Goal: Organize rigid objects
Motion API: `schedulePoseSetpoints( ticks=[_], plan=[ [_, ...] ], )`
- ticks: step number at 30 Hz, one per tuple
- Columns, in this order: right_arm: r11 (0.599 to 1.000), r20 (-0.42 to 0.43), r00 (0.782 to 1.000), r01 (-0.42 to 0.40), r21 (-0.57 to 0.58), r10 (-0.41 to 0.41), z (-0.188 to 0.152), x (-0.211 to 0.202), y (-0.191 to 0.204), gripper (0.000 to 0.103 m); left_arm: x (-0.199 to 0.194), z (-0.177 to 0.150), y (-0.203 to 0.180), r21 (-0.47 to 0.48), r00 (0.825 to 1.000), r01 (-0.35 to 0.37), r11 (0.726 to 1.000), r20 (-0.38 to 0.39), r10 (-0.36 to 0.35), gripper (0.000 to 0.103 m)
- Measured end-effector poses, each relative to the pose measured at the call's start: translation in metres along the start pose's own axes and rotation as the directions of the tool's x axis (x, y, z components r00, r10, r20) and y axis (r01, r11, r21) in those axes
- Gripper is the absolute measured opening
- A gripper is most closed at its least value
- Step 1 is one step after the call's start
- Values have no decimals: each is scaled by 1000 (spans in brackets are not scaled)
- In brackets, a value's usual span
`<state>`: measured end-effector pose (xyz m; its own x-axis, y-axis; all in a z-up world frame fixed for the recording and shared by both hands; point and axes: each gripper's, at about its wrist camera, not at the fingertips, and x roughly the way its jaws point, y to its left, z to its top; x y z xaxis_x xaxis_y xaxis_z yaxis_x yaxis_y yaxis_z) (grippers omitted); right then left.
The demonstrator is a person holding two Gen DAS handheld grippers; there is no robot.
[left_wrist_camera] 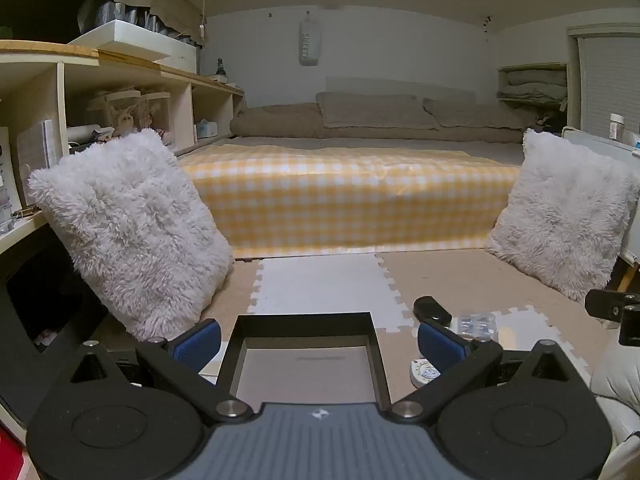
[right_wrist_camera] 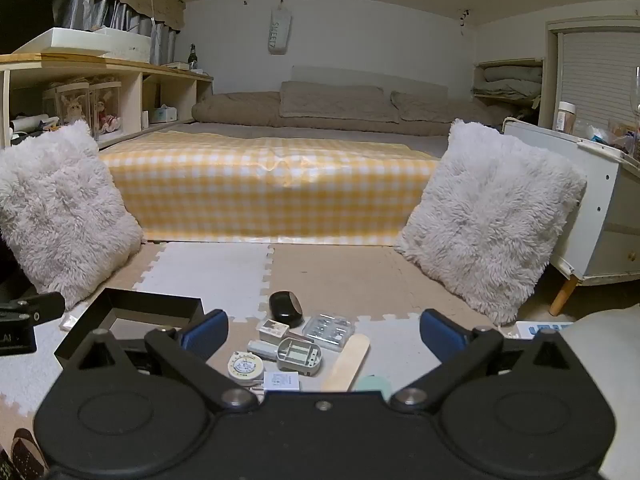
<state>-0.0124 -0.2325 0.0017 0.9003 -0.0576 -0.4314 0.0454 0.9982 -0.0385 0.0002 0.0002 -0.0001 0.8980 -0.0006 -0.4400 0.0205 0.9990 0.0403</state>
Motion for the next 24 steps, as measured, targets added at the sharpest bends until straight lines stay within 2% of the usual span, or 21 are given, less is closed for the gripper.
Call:
schedulePoseSetpoints(
  ticks=[24],
  plan=[
    [1000,-3,1000,-2,2,2,0,0,-1,103,0,0,0,8,1000,-6,1000,4,6,103]
  ],
)
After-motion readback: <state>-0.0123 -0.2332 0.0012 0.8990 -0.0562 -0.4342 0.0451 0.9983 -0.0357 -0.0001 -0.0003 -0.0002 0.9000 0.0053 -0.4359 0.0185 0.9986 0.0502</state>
